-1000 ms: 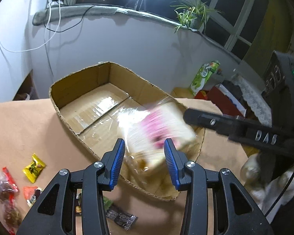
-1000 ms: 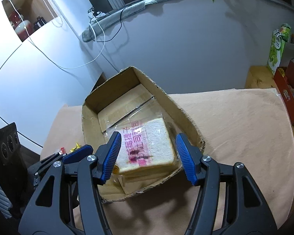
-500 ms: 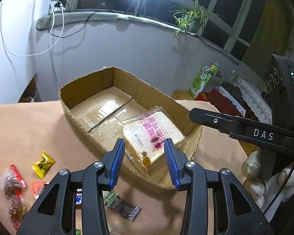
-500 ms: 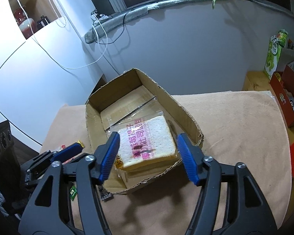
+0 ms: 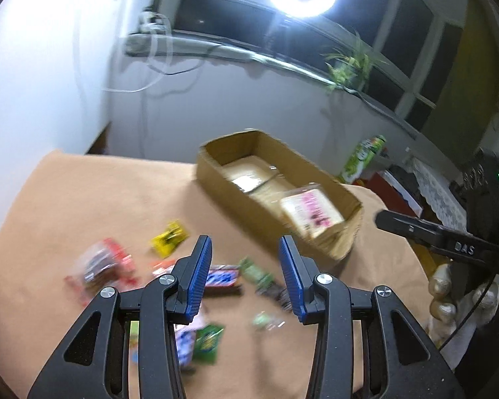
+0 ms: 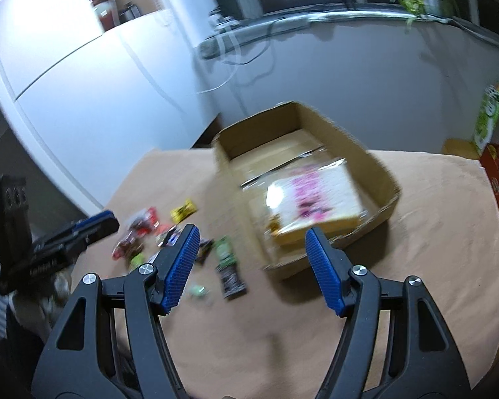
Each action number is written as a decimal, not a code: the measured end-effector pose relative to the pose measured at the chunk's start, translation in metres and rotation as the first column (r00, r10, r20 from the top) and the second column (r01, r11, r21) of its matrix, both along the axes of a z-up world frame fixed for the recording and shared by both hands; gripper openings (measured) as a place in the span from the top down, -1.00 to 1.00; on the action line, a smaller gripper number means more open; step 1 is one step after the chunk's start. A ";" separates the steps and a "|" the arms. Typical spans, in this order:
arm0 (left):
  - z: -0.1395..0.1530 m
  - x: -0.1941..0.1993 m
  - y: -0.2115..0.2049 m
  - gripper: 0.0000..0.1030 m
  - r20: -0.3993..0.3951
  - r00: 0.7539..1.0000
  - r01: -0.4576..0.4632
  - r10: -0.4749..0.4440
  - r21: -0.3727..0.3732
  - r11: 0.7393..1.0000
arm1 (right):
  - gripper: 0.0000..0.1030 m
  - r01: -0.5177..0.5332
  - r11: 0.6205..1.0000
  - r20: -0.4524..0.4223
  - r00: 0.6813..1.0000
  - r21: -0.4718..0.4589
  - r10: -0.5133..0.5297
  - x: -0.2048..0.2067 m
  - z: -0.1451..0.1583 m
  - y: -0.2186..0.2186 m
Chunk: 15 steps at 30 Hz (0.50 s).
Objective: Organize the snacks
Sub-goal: 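Open the right tool and move it back toward the snacks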
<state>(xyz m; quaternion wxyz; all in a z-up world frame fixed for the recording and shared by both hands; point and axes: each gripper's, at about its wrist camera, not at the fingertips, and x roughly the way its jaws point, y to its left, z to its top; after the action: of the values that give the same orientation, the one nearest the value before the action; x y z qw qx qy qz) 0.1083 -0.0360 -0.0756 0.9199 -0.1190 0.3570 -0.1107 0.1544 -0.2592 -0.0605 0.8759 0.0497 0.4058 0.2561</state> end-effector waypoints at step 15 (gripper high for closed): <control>-0.049 -0.052 0.055 0.21 -0.113 0.991 -0.064 0.066 0.026 0.998 | -0.30 -0.267 0.948 -0.046 0.964 -0.175 0.263 -0.047 -0.053 0.082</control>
<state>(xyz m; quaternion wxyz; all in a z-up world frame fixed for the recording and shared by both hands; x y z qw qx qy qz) 0.0567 0.0187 -0.1242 0.9025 -0.1265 0.4058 -0.0699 0.1070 -0.1770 -0.1132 0.8300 -0.0812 0.4400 0.3331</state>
